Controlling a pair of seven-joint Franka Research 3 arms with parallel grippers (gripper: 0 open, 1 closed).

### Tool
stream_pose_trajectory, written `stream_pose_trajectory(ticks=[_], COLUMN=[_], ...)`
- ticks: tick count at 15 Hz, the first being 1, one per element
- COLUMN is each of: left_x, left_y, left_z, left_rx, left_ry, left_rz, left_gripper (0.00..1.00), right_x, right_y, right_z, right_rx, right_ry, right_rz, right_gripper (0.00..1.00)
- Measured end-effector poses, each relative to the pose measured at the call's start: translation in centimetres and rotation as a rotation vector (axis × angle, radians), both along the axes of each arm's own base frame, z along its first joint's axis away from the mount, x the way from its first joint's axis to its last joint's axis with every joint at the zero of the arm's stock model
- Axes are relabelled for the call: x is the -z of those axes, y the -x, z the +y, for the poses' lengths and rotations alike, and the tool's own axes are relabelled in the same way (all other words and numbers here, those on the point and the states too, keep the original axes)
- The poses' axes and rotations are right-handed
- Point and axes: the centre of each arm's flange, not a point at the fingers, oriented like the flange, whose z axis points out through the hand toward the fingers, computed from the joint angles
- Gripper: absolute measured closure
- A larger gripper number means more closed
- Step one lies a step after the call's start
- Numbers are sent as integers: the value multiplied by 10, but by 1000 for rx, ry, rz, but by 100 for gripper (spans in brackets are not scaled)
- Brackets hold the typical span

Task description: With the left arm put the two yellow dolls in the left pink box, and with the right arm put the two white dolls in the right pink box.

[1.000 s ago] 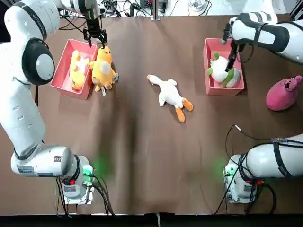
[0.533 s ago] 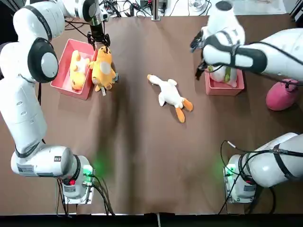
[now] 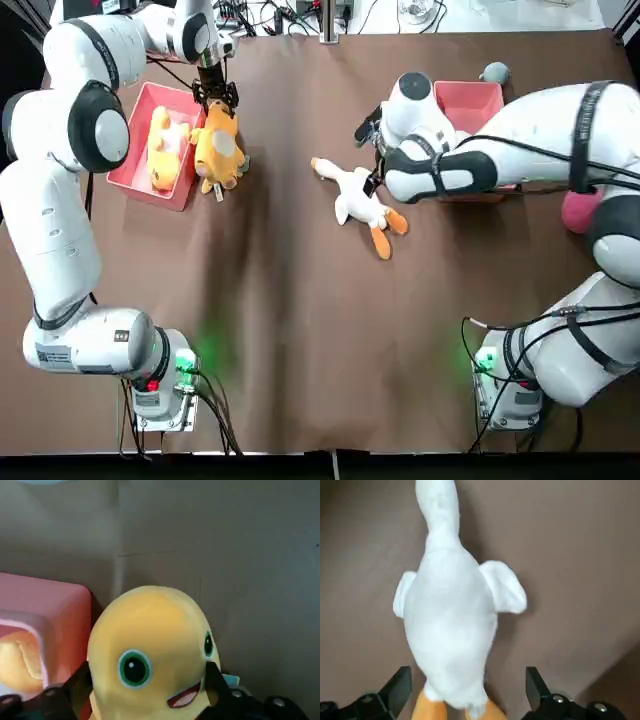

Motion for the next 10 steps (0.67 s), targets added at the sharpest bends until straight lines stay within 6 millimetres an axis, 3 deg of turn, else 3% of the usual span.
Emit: stream_pose_trajectory(ticks=[5, 6, 7, 9, 10], left_x=[0, -3, -5, -13, -18], left_y=[0, 1, 2, 5, 8], left_z=[-3, -10, -15, -26, -32], left_rx=[4, 12, 6, -25, -38], left_ry=[5, 6, 4, -6, -16], left_rz=[-10, -14, -18, -25, -18], left_gripper=[46, 62, 70, 81, 81], right_x=[42, 62, 68, 70, 68], right_y=[15, 19, 19, 15, 11], right_z=[23, 28, 30, 28, 26], right_rx=[-46, -57, -59, -51, -45], right_ry=[-24, -30, -34, -41, -42], right_rz=[-29, -38, -44, -55, -60], right_gripper=[0, 0, 3, 23, 33])
